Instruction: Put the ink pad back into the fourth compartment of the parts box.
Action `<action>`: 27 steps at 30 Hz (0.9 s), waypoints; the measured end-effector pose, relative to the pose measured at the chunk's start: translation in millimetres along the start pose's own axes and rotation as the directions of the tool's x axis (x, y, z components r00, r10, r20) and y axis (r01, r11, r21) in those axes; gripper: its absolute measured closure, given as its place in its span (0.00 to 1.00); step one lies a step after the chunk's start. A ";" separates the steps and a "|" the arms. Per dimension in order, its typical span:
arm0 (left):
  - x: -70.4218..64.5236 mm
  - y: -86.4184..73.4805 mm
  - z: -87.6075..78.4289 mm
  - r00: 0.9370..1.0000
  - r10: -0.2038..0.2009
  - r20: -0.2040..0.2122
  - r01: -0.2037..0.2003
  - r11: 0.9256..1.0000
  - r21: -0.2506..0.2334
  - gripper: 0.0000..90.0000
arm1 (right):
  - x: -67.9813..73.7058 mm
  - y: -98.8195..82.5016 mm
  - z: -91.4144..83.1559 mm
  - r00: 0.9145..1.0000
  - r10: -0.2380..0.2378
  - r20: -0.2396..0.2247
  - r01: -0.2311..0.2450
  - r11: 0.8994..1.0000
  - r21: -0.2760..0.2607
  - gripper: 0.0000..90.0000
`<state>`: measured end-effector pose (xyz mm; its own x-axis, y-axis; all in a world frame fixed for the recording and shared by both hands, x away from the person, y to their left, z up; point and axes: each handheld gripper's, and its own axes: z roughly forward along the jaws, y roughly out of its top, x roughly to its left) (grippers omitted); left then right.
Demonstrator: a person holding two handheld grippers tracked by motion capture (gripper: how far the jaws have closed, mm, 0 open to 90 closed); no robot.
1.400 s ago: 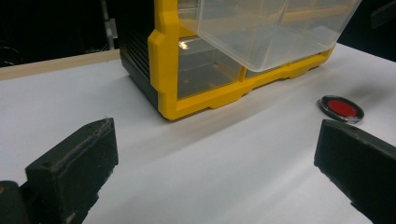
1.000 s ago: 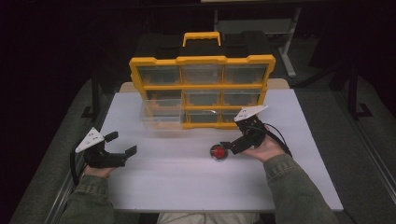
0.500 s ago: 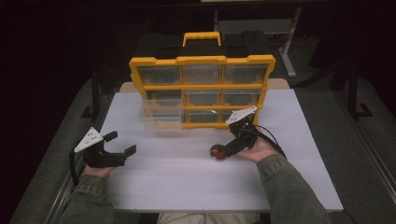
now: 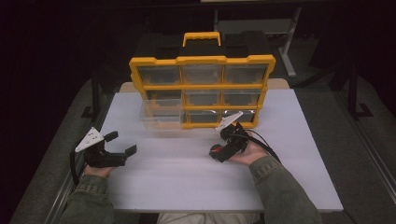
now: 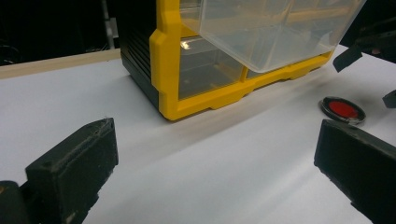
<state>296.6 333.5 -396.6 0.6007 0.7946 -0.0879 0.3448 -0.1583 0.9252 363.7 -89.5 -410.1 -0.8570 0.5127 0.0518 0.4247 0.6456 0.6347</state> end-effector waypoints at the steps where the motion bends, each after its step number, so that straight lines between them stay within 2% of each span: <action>1: 0.0 0.1 -0.1 1.000 0.001 0.001 -0.001 1.000 0.000 0.00 | 0.0 -0.5 1.6 1.000 -0.007 0.000 0.007 1.000 0.006 0.00; 11: 0.1 -0.2 0.9 1.000 -0.001 0.003 0.001 1.000 0.000 0.00 | -0.2 -5.8 20.1 1.000 0.003 -0.018 -0.002 0.999 0.037 0.00; 17: 0.0 -0.3 1.3 1.000 0.006 0.005 -0.006 1.000 0.007 0.00 | -0.6 -8.1 23.0 1.000 0.008 -0.007 -0.008 0.999 0.044 0.00; 18: 0.0 -0.2 1.4 1.000 0.007 0.006 -0.007 1.000 0.007 0.00 | -1.1 -9.2 22.5 1.000 0.005 -0.008 -0.005 0.999 0.042 0.06; 20: -0.1 -0.3 1.5 1.000 0.007 0.006 -0.007 1.000 0.007 0.00 | -1.2 -9.9 22.6 1.000 0.009 -0.005 -0.009 0.999 0.044 0.08; 25: -0.8 -0.4 2.4 1.000 0.012 0.005 -0.012 1.000 0.015 0.00 | -1.4 -12.8 25.2 1.000 0.018 0.001 -0.018 0.998 0.061 0.17; 26: -1.1 -0.3 2.4 1.000 0.013 0.005 -0.013 1.000 0.015 0.00 | -1.0 -13.4 26.1 1.000 0.023 0.006 -0.024 0.997 0.070 0.22; 27: -1.1 -0.3 2.4 1.000 0.013 0.005 -0.013 1.000 0.015 0.00 | -1.0 -13.4 26.1 1.000 0.023 0.006 -0.024 0.997 0.070 0.22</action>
<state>297.6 331.3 -397.7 0.6085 0.7897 -0.0776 0.3479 -0.1776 0.9206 366.5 -83.9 -438.7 -0.8451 0.5311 0.0616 0.4640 0.6711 0.5782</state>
